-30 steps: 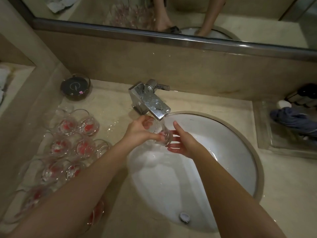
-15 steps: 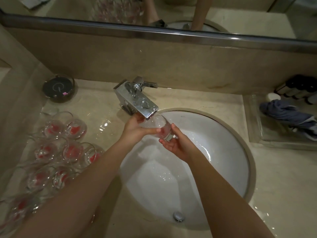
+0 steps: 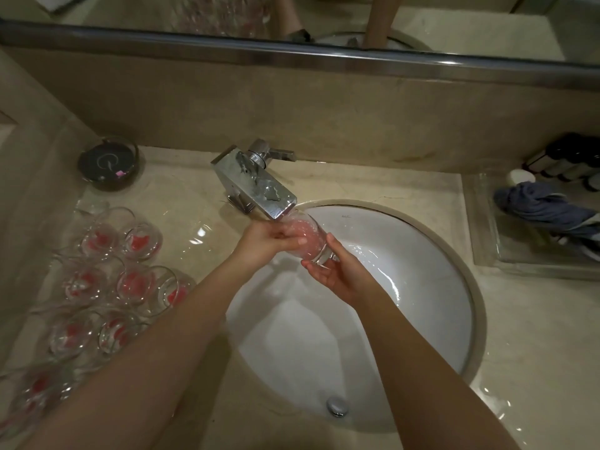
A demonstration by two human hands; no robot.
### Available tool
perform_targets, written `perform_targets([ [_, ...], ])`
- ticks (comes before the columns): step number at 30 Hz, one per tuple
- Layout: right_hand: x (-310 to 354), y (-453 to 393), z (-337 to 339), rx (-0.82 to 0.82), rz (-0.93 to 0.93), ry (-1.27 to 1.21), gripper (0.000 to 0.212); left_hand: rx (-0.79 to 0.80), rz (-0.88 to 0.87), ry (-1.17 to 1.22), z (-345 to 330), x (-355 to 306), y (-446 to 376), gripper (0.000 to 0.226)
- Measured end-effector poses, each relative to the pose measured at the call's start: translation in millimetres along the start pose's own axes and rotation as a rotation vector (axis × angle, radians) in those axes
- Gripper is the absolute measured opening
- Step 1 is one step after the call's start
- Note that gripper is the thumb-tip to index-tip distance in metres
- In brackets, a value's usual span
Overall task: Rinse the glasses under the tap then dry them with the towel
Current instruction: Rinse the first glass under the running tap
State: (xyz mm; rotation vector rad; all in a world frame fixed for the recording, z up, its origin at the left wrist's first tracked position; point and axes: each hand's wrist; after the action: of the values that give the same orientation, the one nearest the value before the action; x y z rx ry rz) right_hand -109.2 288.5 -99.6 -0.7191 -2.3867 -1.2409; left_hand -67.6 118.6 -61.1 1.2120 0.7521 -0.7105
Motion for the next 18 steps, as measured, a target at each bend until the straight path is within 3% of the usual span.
perform_targets([
  [5,1,0,10,0.055,0.067,0.035,0.031,0.121,0.117,-0.041,4,-9,-10,0.008],
  [8,2,-2,11,0.074,0.110,0.029,0.038,0.155,0.145,-0.003,2,-10,-12,0.035],
  [13,12,-6,13,0.088,0.164,0.123,0.043,0.162,0.180,0.184,-5,-10,-12,0.023],
  [16,23,-6,13,0.120,0.119,0.197,0.034,0.192,0.136,0.249,-9,-11,-11,0.055],
  [18,32,-7,8,0.085,0.001,0.283,0.038,0.199,0.117,0.243,-10,-9,-11,0.042],
])
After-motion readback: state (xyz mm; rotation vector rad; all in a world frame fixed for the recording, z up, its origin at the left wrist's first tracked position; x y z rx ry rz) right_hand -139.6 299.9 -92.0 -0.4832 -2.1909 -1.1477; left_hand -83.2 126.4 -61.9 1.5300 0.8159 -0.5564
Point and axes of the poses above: each hand's wrist, its own y-axis away from the middle knuckle, its own z-axis out of the back of the hand, x = y × z, and after that the axes turned 6 degrees about z, right-handed
